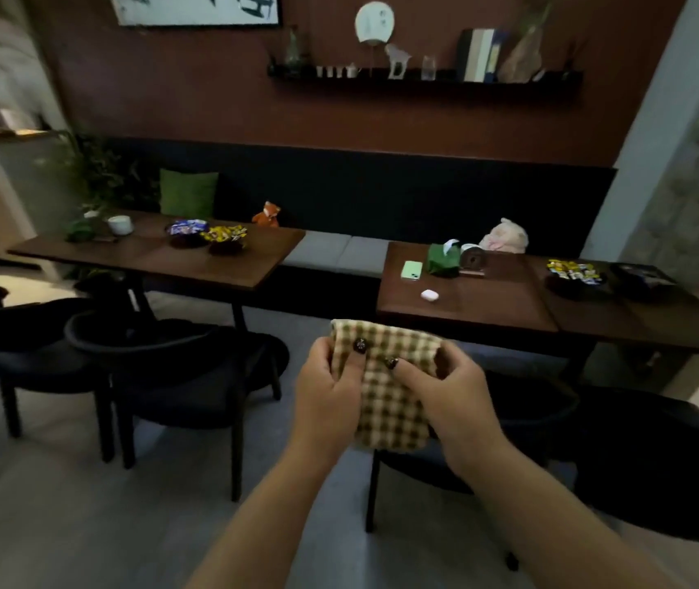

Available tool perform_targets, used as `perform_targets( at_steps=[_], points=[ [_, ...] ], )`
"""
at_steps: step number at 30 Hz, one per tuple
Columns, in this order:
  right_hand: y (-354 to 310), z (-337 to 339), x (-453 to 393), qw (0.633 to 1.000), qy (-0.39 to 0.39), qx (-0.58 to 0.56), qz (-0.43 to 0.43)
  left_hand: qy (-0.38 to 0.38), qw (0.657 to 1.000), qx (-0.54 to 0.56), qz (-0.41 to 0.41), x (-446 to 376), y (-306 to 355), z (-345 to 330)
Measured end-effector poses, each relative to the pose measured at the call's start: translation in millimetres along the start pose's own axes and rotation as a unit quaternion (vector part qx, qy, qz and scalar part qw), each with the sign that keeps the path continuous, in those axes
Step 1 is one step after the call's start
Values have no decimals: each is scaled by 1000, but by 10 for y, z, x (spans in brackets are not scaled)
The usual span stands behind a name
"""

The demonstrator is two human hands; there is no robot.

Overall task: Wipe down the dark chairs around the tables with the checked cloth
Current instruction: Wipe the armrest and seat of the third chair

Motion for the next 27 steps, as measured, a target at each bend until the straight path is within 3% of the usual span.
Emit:
perform_targets(
  at_steps=[2, 4, 11, 15, 20, 27],
  points=[
    [413, -341, -93, 980, -10, -163, -114, 6, 999, -43, -14, -49, -107, 244],
    [661, -670, -186, 965, -20, -199, -171, 4, 997, -72, 2, -127, -268, 503],
    [700, -1475, -1028, 996, 20, 26, -84, -13, 996, -55, 66, -585, -913, 1620],
    [906, -2083, -1501, 993, 27, -17, -116, -10, 992, -74, 97, -972, -1266, 2377],
    [1302, -2555, -1980, 971, 94, -128, -179, -1, 989, -63, 134, -1431, -1696, 3221],
    [1863, -2759, -2759, 943, 162, -184, -225, -3, 978, -14, 209, -2287, -2412, 3705]
  ],
)
Point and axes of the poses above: each hand's wrist, its own x-axis away from the middle knuckle, its own z-axis out of the back of the hand, y = z × x, the point moved 9 cm from there along -x, towards the middle knuckle, and after that the axes turned 13 degrees about -y, right-handed, at the moved point
